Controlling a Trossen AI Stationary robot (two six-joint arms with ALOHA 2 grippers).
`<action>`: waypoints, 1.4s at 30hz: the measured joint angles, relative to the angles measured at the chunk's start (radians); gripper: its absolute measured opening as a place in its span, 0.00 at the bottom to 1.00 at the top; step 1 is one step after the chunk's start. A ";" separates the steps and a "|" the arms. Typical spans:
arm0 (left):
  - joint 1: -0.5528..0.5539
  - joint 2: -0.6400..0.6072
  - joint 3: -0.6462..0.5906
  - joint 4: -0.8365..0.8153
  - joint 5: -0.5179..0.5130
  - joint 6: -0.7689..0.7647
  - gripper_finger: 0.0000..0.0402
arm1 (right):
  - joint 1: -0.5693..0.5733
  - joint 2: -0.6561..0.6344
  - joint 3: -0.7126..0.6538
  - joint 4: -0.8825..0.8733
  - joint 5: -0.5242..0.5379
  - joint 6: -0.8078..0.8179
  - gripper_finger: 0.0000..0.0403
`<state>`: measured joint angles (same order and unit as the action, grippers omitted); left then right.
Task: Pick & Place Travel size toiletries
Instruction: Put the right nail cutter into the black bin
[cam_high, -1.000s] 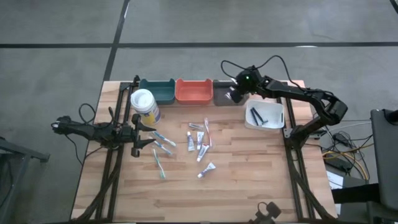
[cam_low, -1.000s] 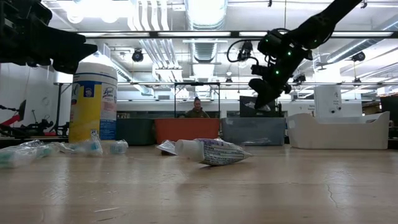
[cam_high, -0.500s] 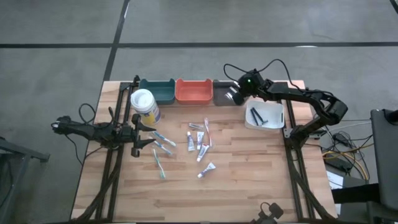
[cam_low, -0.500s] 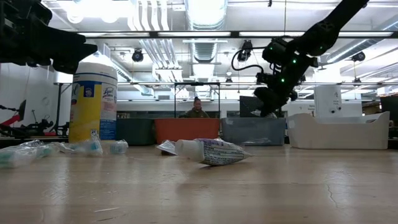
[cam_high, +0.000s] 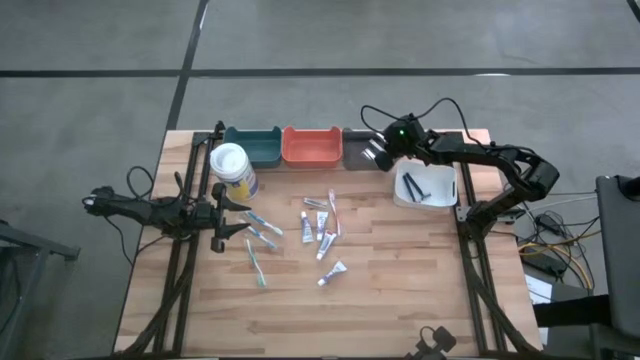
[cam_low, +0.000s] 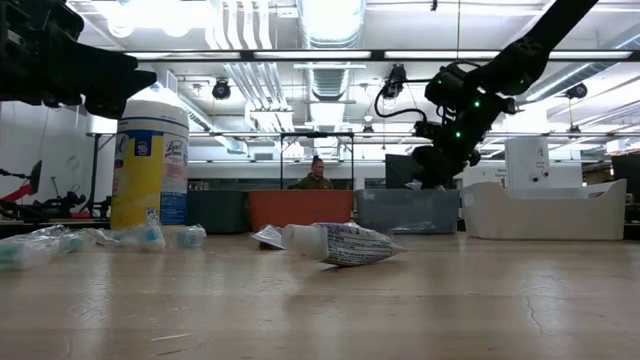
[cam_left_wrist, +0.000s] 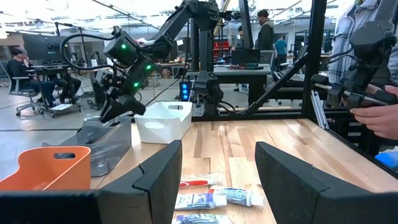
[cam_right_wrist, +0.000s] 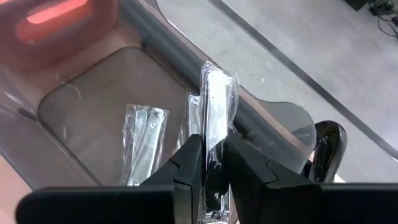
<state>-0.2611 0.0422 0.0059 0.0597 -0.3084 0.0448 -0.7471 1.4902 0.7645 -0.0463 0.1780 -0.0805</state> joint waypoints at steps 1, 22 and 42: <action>0.000 0.000 0.000 0.000 0.000 0.000 0.52 | 0.000 0.000 -0.002 0.000 0.000 -0.001 0.13; 0.000 0.000 0.000 0.000 0.000 0.000 0.52 | -0.040 0.040 0.126 -0.181 -0.074 0.038 0.13; 0.000 0.000 0.000 0.000 0.000 0.000 0.52 | -0.041 0.196 0.289 -0.317 -0.126 0.100 0.21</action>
<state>-0.2615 0.0418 0.0059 0.0597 -0.3088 0.0448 -0.7883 1.6859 1.0535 -0.3634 0.0517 0.0195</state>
